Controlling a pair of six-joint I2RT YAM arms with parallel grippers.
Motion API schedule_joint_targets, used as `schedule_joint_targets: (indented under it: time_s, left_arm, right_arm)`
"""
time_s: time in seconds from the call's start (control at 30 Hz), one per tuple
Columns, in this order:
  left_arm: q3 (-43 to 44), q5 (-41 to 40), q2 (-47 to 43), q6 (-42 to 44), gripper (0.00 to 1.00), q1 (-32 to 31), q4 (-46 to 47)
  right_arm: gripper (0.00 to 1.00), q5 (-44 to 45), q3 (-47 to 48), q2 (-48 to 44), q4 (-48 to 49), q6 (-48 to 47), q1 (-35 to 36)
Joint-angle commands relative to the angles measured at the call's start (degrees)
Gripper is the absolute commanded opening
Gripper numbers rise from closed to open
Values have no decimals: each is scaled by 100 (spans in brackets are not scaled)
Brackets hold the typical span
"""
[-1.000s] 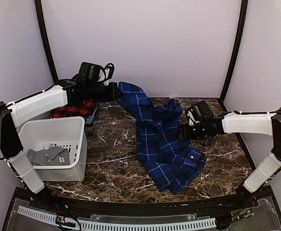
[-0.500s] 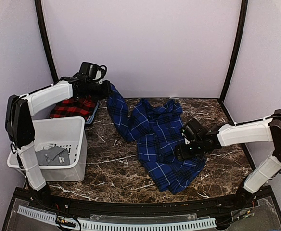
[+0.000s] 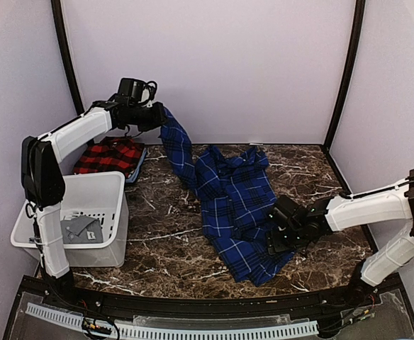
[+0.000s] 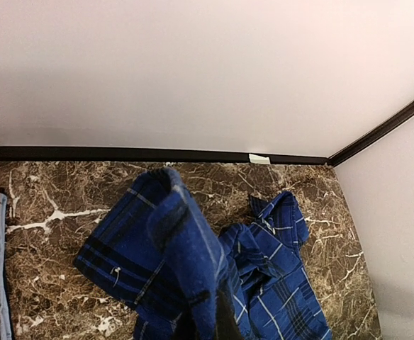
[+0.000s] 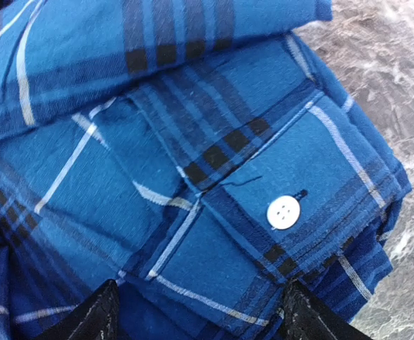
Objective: Fold and stack the long sleeve shirts
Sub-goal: Flatten out the crumpled shirt at the center of the board.
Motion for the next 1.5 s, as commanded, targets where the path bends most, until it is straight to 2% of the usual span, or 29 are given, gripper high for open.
schedule_joint_targets:
  time_s: [0.0, 0.2, 0.4, 0.53, 0.67, 0.77, 0.83, 0.97, 1.1, 1.3, 1.47]
  left_arm:
    - [408, 180, 187, 8, 0, 29, -135]
    - [595, 315, 337, 54, 0, 38, -155]
    - [515, 421, 401, 102, 0, 38, -180]
    - [502, 549, 480, 98, 0, 38, -167]
    - [455, 701, 569, 67, 0, 38, -123]
    - [416, 782, 607, 60, 0, 38, -108]
    - [421, 691, 618, 109, 0, 38, -155]
    - [603, 515, 620, 216, 0, 93, -314]
    - [764, 499, 619, 235, 0, 225, -405]
    - [1131, 462, 628, 316, 0, 524, -617]
    - [1524, 491, 641, 342, 0, 849, -815]
  right_arm:
    - [74, 280, 2, 208, 24, 304, 64]
    - [65, 769, 471, 368, -347, 565, 60]
    - [65, 954, 727, 678, -380, 429, 59]
    - [59, 1055, 909, 987, -398, 349, 59]
    - [39, 1083, 1092, 1147, -306, 253, 59]
    - [13, 1034, 1322, 1145, -389, 156, 72]
    - [2, 1083, 1515, 1068, -593, 147, 76]
    - [0, 1383, 1984, 727, -1055, 176, -48]
    - [0, 1648, 2568, 379, -1370, -18, -568]
    - [0, 1749, 3528, -13, -1292, -795, -2093]
    - [0, 1770, 4661, 192, -1327, -1333, -3478]
